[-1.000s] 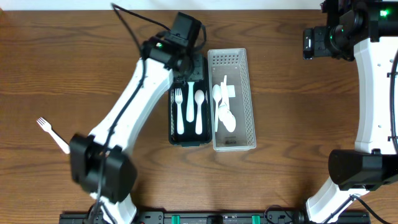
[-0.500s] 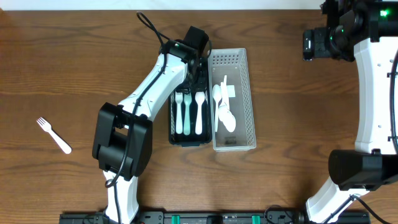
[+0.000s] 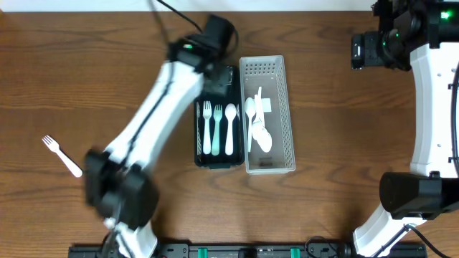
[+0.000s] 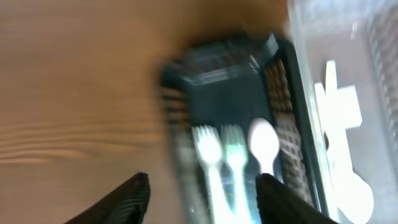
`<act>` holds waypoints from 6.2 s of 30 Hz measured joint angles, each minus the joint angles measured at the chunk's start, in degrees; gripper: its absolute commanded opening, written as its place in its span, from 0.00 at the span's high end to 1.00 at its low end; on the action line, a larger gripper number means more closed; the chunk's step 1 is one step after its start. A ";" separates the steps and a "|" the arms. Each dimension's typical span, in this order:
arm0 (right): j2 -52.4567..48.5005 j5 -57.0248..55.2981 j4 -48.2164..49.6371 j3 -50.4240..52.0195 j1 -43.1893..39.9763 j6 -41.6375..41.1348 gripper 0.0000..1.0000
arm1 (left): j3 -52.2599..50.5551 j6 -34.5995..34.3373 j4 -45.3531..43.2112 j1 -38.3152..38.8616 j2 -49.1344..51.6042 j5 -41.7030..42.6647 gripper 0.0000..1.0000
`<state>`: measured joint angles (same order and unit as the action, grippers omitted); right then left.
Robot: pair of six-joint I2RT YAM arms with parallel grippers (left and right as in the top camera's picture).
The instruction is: Pack container
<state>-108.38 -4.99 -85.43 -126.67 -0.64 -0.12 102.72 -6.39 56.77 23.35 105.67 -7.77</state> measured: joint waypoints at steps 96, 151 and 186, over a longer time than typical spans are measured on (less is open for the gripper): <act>0.00 0.00 1.44 0.00 -0.63 0.57 0.11 | -17.09 4.26 -2.75 -52.19 6.75 13.86 0.94; -1.40 5.46 27.47 6.93 -0.42 2.84 0.07 | -9.77 11.65 -20.98 -0.42 -9.20 -2.10 0.01; 22.60 7.19 69.99 49.70 -7.61 9.88 0.01 | -57.24 16.92 -68.39 -27.06 -48.06 8.31 0.02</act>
<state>-85.78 2.20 -15.44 -76.97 -8.25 9.76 45.47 10.52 -11.62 -3.70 57.60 0.54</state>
